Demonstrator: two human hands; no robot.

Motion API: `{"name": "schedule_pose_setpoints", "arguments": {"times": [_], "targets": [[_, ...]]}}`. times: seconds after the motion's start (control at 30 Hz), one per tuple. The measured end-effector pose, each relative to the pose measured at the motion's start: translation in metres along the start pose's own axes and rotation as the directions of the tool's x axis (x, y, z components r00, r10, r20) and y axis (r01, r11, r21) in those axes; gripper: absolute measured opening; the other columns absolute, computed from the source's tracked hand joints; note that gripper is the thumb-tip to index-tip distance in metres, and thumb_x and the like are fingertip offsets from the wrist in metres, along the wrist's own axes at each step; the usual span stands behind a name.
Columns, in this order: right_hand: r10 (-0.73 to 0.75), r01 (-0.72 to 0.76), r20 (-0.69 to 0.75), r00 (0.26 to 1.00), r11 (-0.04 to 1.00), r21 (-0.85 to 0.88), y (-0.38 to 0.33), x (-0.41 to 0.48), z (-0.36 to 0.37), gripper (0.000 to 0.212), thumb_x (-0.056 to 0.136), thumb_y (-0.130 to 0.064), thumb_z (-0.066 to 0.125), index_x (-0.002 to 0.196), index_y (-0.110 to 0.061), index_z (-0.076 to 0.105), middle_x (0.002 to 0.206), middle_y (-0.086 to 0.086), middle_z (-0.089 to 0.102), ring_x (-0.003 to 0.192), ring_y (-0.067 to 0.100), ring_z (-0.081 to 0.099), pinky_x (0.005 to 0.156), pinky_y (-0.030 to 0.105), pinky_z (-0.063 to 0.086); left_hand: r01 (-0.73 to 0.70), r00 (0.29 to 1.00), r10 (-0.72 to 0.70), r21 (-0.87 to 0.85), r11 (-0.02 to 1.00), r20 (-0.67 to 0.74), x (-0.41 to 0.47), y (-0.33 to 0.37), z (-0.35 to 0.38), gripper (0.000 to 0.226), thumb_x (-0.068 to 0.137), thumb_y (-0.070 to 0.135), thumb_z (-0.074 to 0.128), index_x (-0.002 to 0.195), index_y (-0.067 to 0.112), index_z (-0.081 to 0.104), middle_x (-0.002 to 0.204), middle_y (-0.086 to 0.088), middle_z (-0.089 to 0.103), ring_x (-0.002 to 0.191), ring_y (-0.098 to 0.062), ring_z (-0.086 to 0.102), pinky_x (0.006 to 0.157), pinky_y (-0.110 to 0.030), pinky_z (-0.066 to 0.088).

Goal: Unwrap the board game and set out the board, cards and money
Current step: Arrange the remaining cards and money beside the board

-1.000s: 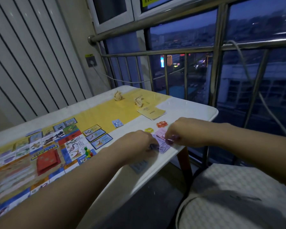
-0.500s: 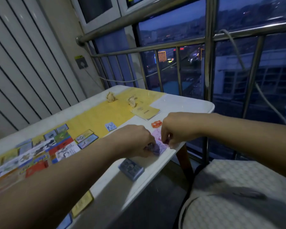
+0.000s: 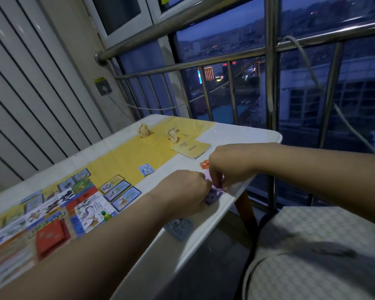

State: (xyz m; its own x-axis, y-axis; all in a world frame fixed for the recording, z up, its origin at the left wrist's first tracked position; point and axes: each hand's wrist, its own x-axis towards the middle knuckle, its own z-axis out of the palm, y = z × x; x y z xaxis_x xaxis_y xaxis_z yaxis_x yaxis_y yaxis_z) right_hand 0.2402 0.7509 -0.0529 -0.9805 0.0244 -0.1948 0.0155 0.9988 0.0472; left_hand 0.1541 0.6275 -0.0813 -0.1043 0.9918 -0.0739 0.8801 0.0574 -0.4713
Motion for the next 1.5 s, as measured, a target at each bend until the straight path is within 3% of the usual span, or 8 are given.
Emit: {"name": "schedule_pose_setpoints", "arguments": {"times": [0.1,0.4,0.53,0.73,0.9,1.17,1.3,1.5], "targets": [[-0.002,0.002,0.007,1.000,1.000,-0.021,0.000,0.000,0.001,0.020,0.086,-0.021,0.065,0.103,-0.022,0.074,0.100,-0.002,0.071,0.094,0.016,0.061,0.085,0.032,0.052,0.057,0.997,-0.059,-0.041,0.998,-0.043,0.000,0.002,0.002,0.037,0.095,0.040,0.038,0.109,0.013,0.059,0.099,-0.007,0.057,0.072,-0.026,0.045,0.061,-0.030,0.030],[0.001,-0.001,0.003,1.000,0.999,0.034,0.001,-0.007,0.001,0.024,0.087,-0.018,0.062,0.109,-0.023,0.072,0.104,-0.006,0.070,0.095,0.012,0.060,0.081,0.024,0.048,0.040,0.996,-0.052,-0.164,0.986,-0.070,-0.008,-0.005,0.010,0.037,0.091,0.025,0.039,0.123,0.018,0.055,0.107,-0.003,0.057,0.092,-0.027,0.057,0.075,-0.036,0.045],[-0.003,0.003,-0.009,1.000,1.000,0.027,0.003,-0.007,0.002,0.022,0.087,-0.021,0.064,0.107,-0.024,0.073,0.102,-0.008,0.070,0.092,0.010,0.058,0.074,0.022,0.043,0.012,0.994,-0.030,-0.160,0.987,-0.108,-0.009,-0.004,0.015,0.046,0.086,0.035,0.028,0.116,0.019,0.059,0.102,-0.002,0.056,0.088,-0.026,0.058,0.068,-0.032,0.040],[-0.005,0.005,-0.008,1.000,0.999,0.040,0.002,-0.007,0.002,0.022,0.088,-0.020,0.064,0.109,-0.022,0.071,0.103,-0.006,0.070,0.093,0.010,0.059,0.073,0.019,0.040,-0.087,0.995,0.070,-0.267,0.960,-0.074,-0.007,-0.022,0.010,0.034,0.098,0.036,0.046,0.127,0.024,0.059,0.111,0.000,0.059,0.099,-0.021,0.057,0.079,-0.031,0.043],[0.009,-0.009,-0.005,1.000,0.999,0.039,0.001,-0.005,0.001,0.021,0.087,-0.020,0.066,0.107,-0.022,0.072,0.103,-0.005,0.070,0.094,0.012,0.060,0.071,0.020,0.038,-0.157,0.988,0.156,-0.142,0.977,-0.017,-0.006,-0.024,0.007,0.034,0.100,0.037,0.039,0.127,0.023,0.056,0.114,-0.001,0.058,0.100,-0.023,0.058,0.083,-0.036,0.046],[0.016,-0.016,0.001,1.000,1.000,0.000,-0.003,0.000,0.000,0.021,0.086,-0.019,0.066,0.106,-0.020,0.073,0.103,-0.004,0.070,0.093,0.013,0.060,0.074,0.022,0.042,-0.215,0.976,0.215,-0.010,0.976,-0.025,-0.004,-0.019,0.003,0.033,0.101,0.034,0.036,0.125,0.020,0.054,0.111,-0.003,0.056,0.094,-0.026,0.056,0.070,-0.031,0.036],[0.011,-0.011,0.008,1.000,1.000,-0.014,-0.003,0.002,-0.002,0.022,0.086,-0.020,0.066,0.107,-0.021,0.073,0.103,-0.004,0.071,0.093,0.013,0.061,0.082,0.026,0.050,-0.182,0.983,0.182,0.027,0.983,-0.012,-0.001,-0.016,0.002,0.031,0.098,0.029,0.040,0.122,0.016,0.055,0.105,-0.005,0.056,0.082,-0.024,0.053,0.064,-0.030,0.032],[-0.002,0.002,0.009,1.000,1.000,-0.017,0.001,0.002,0.001,0.021,0.087,-0.023,0.064,0.107,-0.024,0.073,0.103,-0.004,0.069,0.094,0.014,0.058,0.079,0.025,0.046,0.006,0.990,-0.029,-0.170,0.985,-0.135,0.000,-0.008,0.014,0.028,0.092,0.032,0.044,0.111,0.018,0.060,0.101,0.000,0.057,0.083,-0.021,0.056,0.066,-0.030,0.040]]}}
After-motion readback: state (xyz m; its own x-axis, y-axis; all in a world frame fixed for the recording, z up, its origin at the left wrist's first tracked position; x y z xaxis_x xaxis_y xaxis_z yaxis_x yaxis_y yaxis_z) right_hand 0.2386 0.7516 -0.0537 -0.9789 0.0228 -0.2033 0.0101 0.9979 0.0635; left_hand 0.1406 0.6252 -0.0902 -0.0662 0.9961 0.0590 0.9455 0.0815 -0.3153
